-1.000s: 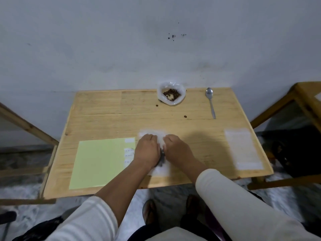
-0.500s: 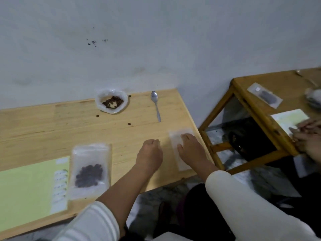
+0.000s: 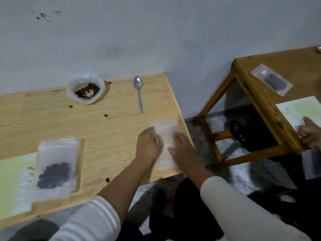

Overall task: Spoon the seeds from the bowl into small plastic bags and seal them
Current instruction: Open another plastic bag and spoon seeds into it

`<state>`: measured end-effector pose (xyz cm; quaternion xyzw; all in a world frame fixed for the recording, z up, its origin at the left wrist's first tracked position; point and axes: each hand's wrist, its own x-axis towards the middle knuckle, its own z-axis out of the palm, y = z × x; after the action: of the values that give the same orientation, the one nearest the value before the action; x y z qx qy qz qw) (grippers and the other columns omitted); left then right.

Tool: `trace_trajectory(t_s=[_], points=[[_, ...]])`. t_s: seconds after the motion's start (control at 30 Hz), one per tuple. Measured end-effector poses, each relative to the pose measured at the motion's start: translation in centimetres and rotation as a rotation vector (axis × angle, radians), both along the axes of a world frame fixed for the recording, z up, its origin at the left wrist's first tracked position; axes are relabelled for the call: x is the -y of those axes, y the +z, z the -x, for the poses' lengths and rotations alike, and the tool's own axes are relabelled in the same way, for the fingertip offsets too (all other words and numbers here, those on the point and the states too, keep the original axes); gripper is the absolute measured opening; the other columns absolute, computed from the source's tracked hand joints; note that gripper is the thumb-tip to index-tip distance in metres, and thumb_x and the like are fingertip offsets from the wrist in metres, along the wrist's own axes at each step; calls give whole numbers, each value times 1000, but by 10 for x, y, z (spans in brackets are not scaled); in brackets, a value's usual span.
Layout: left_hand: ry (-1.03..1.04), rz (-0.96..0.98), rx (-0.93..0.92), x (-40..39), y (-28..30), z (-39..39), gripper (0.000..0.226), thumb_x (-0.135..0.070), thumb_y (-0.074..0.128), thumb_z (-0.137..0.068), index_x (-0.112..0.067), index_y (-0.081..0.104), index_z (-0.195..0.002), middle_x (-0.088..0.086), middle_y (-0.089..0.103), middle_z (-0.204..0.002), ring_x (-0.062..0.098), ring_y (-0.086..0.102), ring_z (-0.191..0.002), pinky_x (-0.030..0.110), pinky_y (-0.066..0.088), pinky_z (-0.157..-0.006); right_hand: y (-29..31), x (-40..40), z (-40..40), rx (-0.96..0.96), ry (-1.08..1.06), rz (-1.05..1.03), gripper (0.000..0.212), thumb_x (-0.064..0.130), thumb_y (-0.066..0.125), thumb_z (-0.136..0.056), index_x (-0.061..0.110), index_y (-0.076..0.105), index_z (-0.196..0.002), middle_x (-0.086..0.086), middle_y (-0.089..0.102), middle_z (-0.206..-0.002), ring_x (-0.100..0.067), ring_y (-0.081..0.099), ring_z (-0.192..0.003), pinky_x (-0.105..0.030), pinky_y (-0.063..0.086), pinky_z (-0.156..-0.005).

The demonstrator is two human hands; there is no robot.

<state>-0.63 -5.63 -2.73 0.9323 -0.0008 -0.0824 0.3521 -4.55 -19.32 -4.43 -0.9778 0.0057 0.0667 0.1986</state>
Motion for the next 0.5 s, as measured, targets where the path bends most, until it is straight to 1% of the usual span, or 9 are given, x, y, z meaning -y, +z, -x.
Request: trace_trajectory(t_s=[0.07, 0.1, 0.17, 0.23, 0.33, 0.37, 0.43, 0.47, 0.5], points=[[41, 16, -7, 0, 0, -3, 29, -13, 45, -89, 1, 60, -109, 19, 62, -105, 33, 56, -101, 28, 35, -89, 0, 1, 1, 49, 6, -11, 59, 22, 65, -84, -3, 43, -133, -20, 44, -138, -31, 39, -132, -39, 38, -107], [69, 45, -14, -1, 1, -3, 29, -12, 47, -90, -4, 58, -116, 17, 58, -113, 29, 54, -105, 22, 32, -90, -3, 2, 2, 72, 12, -11, 59, 19, 72, -78, -5, 49, -127, -22, 51, -131, -34, 48, -125, -43, 45, -101], [124, 113, -6, -1, 4, -5, 30, -10, 53, -89, -11, 55, -119, 13, 53, -114, 21, 52, -98, 11, 28, -81, -8, 5, 2, 92, -5, -19, 60, 17, 79, -69, -7, 55, -119, -23, 58, -121, -37, 56, -116, -45, 48, -94], [169, 170, 19, 1, 5, -8, 27, -11, 57, -88, -14, 56, -114, 10, 57, -105, 14, 51, -87, 9, 28, -72, -8, 5, 3, 108, 2, -40, 60, 16, 78, -71, -7, 54, -121, -23, 57, -125, -36, 53, -119, -41, 44, -99], [201, 292, -10, 4, 8, -8, 20, -12, 58, -89, -16, 57, -108, -1, 61, -91, 11, 55, -79, 9, 33, -64, -4, 6, -2, 68, -13, -114, 61, 19, 68, -82, -3, 43, -133, -17, 45, -138, -29, 40, -132, -29, 29, -109], [204, 325, -21, 4, 9, -7, 17, -13, 57, -90, -18, 57, -107, -4, 61, -86, 10, 55, -75, 9, 34, -60, -2, 8, -4, 58, -43, -161, 61, 20, 67, -83, -1, 42, -134, -15, 44, -140, -26, 39, -132, -24, 27, -108], [212, 372, -29, 3, 12, -5, 14, -15, 56, -92, -22, 58, -104, -6, 60, -81, 6, 55, -69, 5, 37, -58, 5, 11, -11, 50, -140, -256, 58, 20, 65, -84, 5, 42, -134, -10, 43, -139, -21, 41, -128, -12, 23, -99], [213, 391, -27, 2, 14, -4, 14, -16, 56, -92, -24, 58, -103, -7, 61, -79, 4, 54, -68, 3, 37, -58, 10, 13, -15, 63, -193, -302, 57, 22, 65, -84, 9, 42, -134, -9, 43, -138, -20, 42, -126, -10, 22, -95], [212, 407, -21, 0, 17, -5, 14, -17, 57, -92, -26, 58, -102, -9, 60, -78, 2, 54, -67, 2, 37, -58, 17, 13, -20, 90, -234, -345, 57, 24, 65, -84, 12, 42, -134, -7, 44, -137, -19, 43, -123, -12, 24, -94]])
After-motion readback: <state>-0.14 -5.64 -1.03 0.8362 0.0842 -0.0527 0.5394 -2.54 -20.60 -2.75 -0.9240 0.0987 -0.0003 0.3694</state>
